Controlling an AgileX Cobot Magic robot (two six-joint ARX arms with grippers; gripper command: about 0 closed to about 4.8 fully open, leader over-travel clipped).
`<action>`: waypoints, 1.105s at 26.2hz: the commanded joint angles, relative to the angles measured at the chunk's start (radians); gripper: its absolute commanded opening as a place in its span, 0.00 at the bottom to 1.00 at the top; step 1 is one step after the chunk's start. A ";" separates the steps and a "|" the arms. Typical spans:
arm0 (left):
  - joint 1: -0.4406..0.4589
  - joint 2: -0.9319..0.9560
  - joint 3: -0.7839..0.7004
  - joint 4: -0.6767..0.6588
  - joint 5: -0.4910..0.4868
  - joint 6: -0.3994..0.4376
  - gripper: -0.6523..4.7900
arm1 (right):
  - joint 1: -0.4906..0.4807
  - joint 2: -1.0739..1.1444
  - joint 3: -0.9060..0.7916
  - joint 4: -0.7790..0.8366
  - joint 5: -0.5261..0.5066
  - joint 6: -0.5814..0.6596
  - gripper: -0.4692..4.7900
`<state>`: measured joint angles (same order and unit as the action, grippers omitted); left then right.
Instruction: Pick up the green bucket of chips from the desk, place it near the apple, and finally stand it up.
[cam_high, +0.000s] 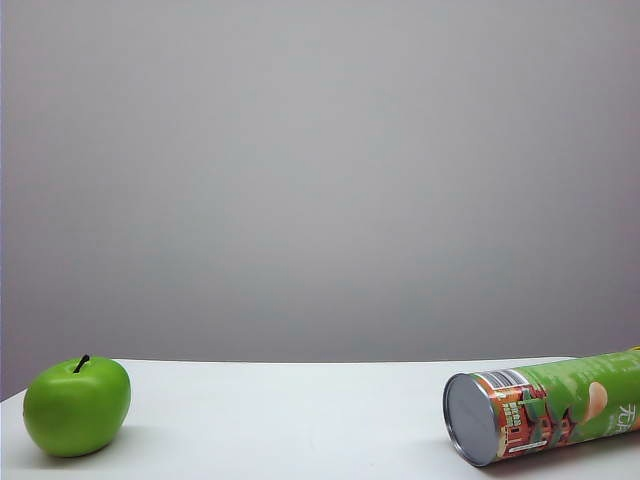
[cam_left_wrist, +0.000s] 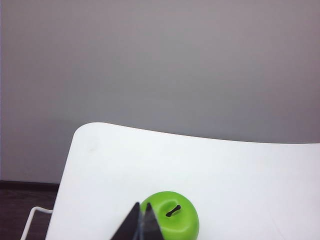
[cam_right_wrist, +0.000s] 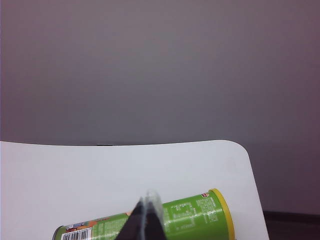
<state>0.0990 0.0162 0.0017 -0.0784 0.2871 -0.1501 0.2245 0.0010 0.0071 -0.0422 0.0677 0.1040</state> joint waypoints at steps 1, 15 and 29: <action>0.000 0.001 0.005 0.006 0.007 0.000 0.11 | 0.001 0.001 -0.006 0.017 -0.002 0.026 0.08; 0.000 0.002 0.090 0.051 0.021 -0.050 0.11 | 0.002 0.001 0.010 0.018 -0.003 0.177 0.08; 0.001 0.326 0.412 0.027 0.193 -0.063 0.11 | 0.002 0.288 0.364 -0.072 0.087 0.183 0.08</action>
<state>0.0990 0.2844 0.3710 -0.0521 0.4274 -0.2398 0.2249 0.2409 0.3416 -0.1299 0.1574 0.2844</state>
